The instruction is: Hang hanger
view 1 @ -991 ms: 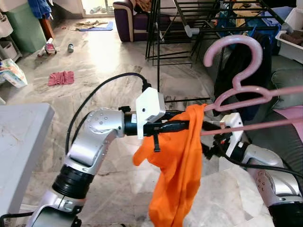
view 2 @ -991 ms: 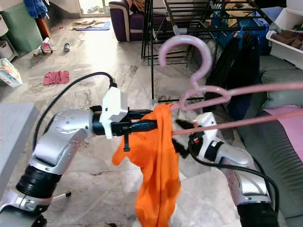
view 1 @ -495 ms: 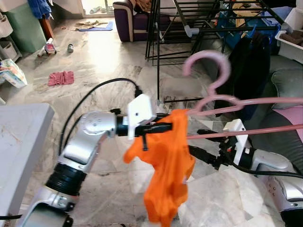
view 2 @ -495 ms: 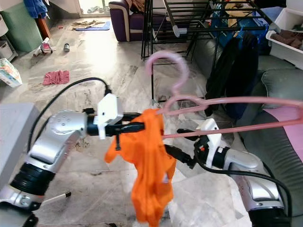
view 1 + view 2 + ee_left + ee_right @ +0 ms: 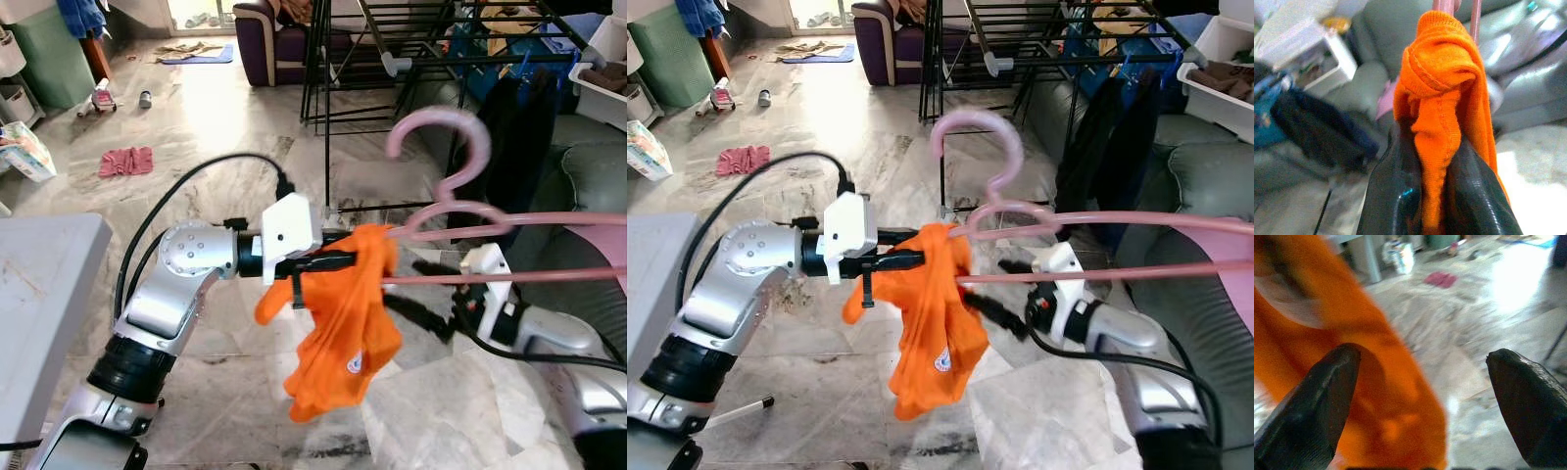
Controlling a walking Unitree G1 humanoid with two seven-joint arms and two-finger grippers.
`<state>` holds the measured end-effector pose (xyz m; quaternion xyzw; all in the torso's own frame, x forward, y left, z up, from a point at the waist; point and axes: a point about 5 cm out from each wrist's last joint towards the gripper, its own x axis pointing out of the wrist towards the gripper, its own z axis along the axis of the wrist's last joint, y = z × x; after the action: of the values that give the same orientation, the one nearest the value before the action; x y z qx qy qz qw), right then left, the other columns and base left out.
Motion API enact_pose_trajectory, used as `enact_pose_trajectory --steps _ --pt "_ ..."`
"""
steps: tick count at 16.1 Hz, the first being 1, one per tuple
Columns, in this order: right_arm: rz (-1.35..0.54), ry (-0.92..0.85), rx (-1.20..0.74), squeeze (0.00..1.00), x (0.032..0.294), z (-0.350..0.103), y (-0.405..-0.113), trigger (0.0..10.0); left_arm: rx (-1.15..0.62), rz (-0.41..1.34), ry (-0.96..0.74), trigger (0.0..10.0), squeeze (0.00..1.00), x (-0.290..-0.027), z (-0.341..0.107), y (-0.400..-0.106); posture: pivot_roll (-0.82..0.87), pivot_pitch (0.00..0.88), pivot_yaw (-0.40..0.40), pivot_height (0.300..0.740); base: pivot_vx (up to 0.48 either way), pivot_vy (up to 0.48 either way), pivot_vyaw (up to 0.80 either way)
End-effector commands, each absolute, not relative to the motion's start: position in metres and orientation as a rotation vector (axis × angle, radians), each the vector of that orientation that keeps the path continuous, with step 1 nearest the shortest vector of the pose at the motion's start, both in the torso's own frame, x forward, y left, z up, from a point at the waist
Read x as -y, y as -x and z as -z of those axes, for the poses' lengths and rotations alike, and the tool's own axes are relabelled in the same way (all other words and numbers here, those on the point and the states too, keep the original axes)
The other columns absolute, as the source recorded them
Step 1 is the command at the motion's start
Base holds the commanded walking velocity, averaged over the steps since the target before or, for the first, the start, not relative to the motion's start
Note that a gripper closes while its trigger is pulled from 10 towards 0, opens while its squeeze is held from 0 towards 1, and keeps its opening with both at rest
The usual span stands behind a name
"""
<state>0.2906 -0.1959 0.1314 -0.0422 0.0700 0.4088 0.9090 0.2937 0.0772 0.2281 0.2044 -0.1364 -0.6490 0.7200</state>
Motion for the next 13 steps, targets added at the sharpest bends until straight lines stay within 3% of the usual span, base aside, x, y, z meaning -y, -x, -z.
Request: enact_pose_trajectory --steps 1,7,10,13 --pt "-0.813 0.103 -0.118 0.0 0.199 -0.135 -0.294 10.0 0.354 1.479 -0.449 0.0 0.0 -0.072 -0.241 -0.286 0.02 0.101 -0.019 0.74 0.0 0.0 0.0" --pt "-0.858 0.106 -0.108 0.0 0.187 -0.132 -0.292 10.0 0.36 1.478 -0.431 0.0 0.0 -0.066 -0.242 -0.281 0.03 0.098 -0.019 0.74 0.0 0.0 0.0" --pt "-0.85 0.095 -0.123 0.0 0.206 -0.139 -0.287 10.0 0.286 1.43 -0.442 0.0 0.0 -0.078 -0.227 -0.293 0.02 0.095 -0.017 0.74 0.0 0.0 0.0" --pt "-0.935 0.065 -0.177 0.0 0.208 -0.14 -0.278 10.0 0.248 1.393 -0.462 0.0 0.0 -0.084 -0.214 -0.3 0.01 0.092 -0.016 0.74 0.0 0.0 0.0"
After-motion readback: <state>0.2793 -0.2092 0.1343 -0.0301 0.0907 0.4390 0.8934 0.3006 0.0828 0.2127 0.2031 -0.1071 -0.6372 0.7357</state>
